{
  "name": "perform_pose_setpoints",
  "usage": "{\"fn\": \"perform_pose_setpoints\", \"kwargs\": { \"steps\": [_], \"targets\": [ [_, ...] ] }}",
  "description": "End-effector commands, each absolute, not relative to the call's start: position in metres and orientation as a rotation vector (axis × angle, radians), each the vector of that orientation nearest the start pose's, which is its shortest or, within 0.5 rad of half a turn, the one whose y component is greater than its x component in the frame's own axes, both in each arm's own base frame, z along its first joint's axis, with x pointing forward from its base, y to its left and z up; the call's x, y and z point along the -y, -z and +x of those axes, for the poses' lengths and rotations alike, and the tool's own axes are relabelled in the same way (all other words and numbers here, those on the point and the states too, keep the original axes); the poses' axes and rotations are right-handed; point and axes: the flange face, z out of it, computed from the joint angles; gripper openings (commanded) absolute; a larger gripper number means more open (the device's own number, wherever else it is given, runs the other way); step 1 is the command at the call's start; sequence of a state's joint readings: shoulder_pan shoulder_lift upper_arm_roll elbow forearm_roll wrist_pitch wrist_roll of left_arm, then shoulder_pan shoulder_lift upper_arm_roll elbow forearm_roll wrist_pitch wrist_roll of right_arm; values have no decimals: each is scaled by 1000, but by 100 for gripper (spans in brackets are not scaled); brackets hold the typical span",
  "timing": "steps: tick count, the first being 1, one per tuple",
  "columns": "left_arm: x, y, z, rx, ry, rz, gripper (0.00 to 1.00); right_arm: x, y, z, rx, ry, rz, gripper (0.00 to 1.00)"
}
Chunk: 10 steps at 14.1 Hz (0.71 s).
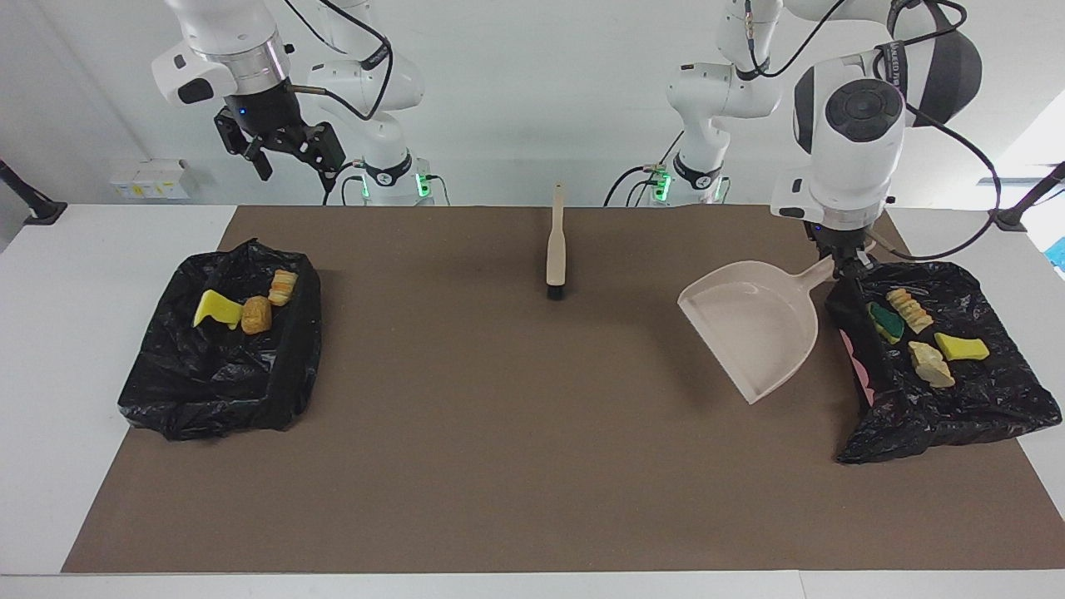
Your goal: Sweep and dump trash in bin
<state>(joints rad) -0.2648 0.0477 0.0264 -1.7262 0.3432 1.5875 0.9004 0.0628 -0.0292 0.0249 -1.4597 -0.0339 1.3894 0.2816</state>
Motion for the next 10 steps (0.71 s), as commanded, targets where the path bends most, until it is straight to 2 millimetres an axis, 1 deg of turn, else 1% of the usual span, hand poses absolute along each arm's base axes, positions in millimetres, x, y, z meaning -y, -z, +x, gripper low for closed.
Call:
{"fn": "perform_pose_setpoints", "kwargs": {
  "steps": [1, 2, 4, 5, 7, 10],
  "targets": [
    [137, -532, 524, -1394, -347, -2545, 0, -37, -675, 520, -150, -25, -3159, 100],
    [149, -528, 520, -1296, -328, -2637, 0, -34, -674, 521, -107, -25, -3164, 100],
    [177, -525, 512, -1068, -280, -2794, 0, -33, -674, 521, -119, -22, -3166, 100],
    [196, -523, 507, -991, -258, -2845, 0, -33, -674, 521, -119, -22, -3166, 100],
    [236, -515, 501, -896, -201, -2927, 0, -33, -675, 521, -119, -20, -3166, 100],
    [305, -481, 491, -718, -152, -3027, 0, -33, -674, 522, -124, -20, -3164, 100]
  ]
}}
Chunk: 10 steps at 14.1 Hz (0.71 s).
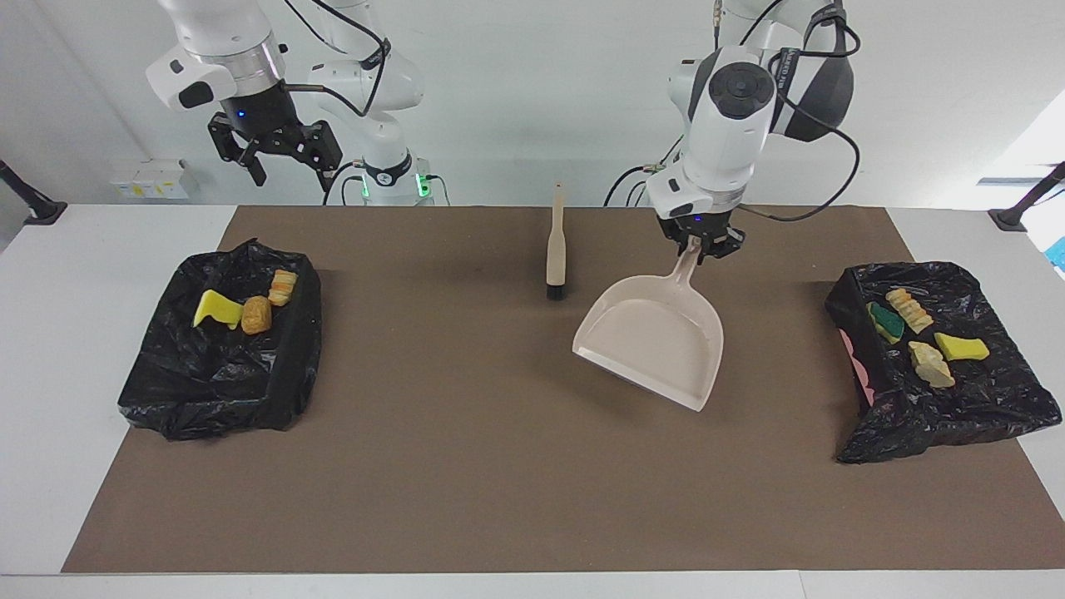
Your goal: Sweep and dump trash in bin
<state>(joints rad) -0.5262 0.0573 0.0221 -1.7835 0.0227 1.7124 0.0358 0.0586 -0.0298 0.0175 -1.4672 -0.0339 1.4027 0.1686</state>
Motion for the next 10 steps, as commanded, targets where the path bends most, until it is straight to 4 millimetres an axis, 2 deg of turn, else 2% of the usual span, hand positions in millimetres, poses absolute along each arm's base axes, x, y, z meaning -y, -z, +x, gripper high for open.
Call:
{"fn": "perform_pose_setpoints", "kwargs": {
  "steps": [1, 4, 6, 10],
  "targets": [
    [329, -466, 488, -657, -136, -3056, 0, -33, -675, 523, -123, -2, -3160, 100],
    [371, -441, 486, -503, -57, -3155, 0, -32, -674, 524, -127, 6, -3158, 100],
    [395, -414, 487, -374, -12, -3184, 0, -30, -675, 524, -131, 9, -3162, 100],
    [404, -378, 494, -295, -3, -3201, 0, -28, -675, 526, -136, 9, -3167, 100]
  ]
}}
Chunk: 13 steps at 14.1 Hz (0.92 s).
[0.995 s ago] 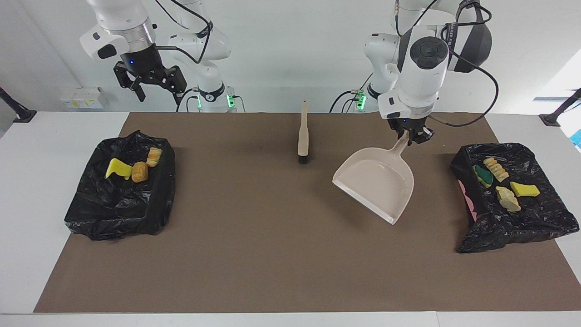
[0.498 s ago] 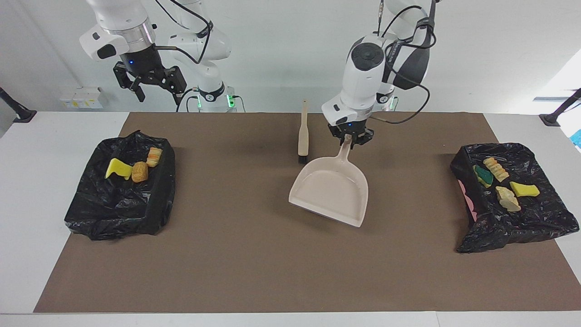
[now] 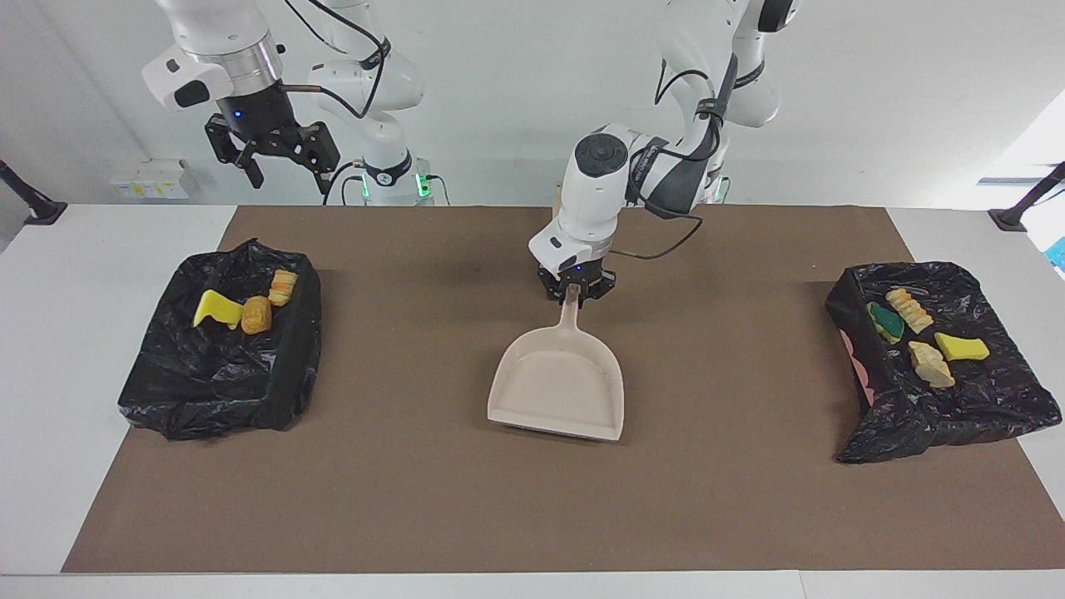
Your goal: Sweep and dump trash in bin
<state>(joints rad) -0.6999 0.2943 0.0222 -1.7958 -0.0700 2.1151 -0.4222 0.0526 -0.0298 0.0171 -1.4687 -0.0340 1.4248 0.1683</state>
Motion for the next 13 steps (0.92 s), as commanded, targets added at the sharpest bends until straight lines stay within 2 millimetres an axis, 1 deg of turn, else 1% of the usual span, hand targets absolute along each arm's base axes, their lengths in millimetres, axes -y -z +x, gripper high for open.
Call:
{"fn": "perform_pose_setpoints", "kwargs": {
  "steps": [1, 2, 4, 5, 6, 8, 9, 10, 12, 13],
  "targets": [
    [413, -374, 486, -259, -6, -3204, 0, -29, -675, 525, -135, 8, -3159, 100],
    [416, -366, 485, -192, -1, -3212, 0, -29, -675, 525, -132, 8, -3156, 100],
    [415, -364, 487, -179, -5, -3214, 0, -30, -676, 525, -129, 10, -3153, 100],
    [409, -363, 490, -178, -12, -3210, 15, -31, -676, 525, -131, 12, -3154, 100],
    [407, -361, 488, -200, -17, -3206, 99, -30, -675, 526, -134, 10, -3154, 100],
    [404, -368, 493, -189, -4, -3212, 100, -25, -675, 526, -143, 5, -3153, 100],
    [396, -372, 498, -164, -6, -3213, 100, -24, -675, 526, -145, 5, -3153, 100],
    [383, -382, 505, -131, 0, -3219, 100, -24, -675, 526, -145, 5, -3153, 100],
    [340, -393, 536, -4, 19, -3225, 100, -24, -675, 526, -145, 5, -3153, 100],
    [322, -397, 549, 45, 34, -3229, 100, -24, -675, 526, -145, 5, -3153, 100]
  ]
}}
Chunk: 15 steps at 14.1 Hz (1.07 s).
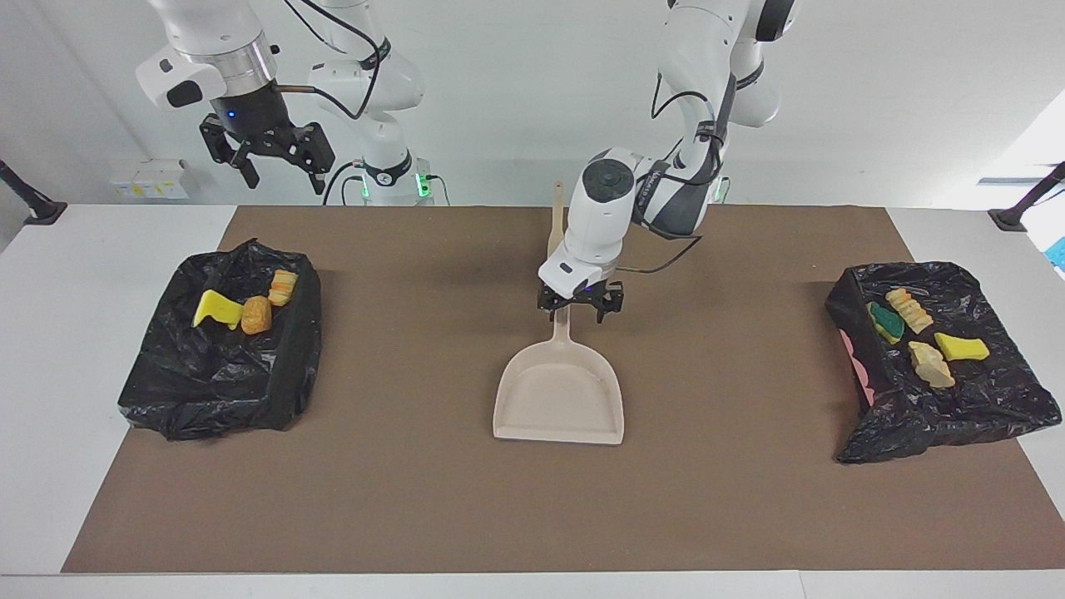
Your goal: Sweep and dump trash in bin
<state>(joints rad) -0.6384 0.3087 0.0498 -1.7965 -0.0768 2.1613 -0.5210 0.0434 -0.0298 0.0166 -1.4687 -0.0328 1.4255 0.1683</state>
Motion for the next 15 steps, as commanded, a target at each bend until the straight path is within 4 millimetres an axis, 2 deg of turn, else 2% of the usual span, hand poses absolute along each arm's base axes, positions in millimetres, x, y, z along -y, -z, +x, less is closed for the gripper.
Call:
{"fn": "perform_pose_setpoints", "kwargs": {
  "steps": [1, 4, 6, 7, 12, 13, 15],
  "targets": [
    [309, -403, 558, 56, 49, -3231, 100, -24, -675, 526, -145, 7, -3153, 100],
    [259, -424, 581, -45, 112, -3238, 100, -24, -675, 526, -145, 5, -3153, 100],
    [226, -438, 588, -154, 97, -3226, 100, -24, -675, 526, -145, 5, -3153, 100],
    [202, -448, 592, -162, 88, -3223, 100, -24, -675, 526, -145, 5, -3153, 100],
    [81, -501, 595, -301, 36, -3199, 100, -23, -675, 526, -148, 4, -3151, 100],
    [62, -512, 594, -300, 32, -3198, 100, -23, -675, 526, -148, 5, -3153, 100],
    [36, -529, 587, -242, -15, -3206, 100, -23, -675, 526, -147, 7, -3151, 100]
  ]
}}
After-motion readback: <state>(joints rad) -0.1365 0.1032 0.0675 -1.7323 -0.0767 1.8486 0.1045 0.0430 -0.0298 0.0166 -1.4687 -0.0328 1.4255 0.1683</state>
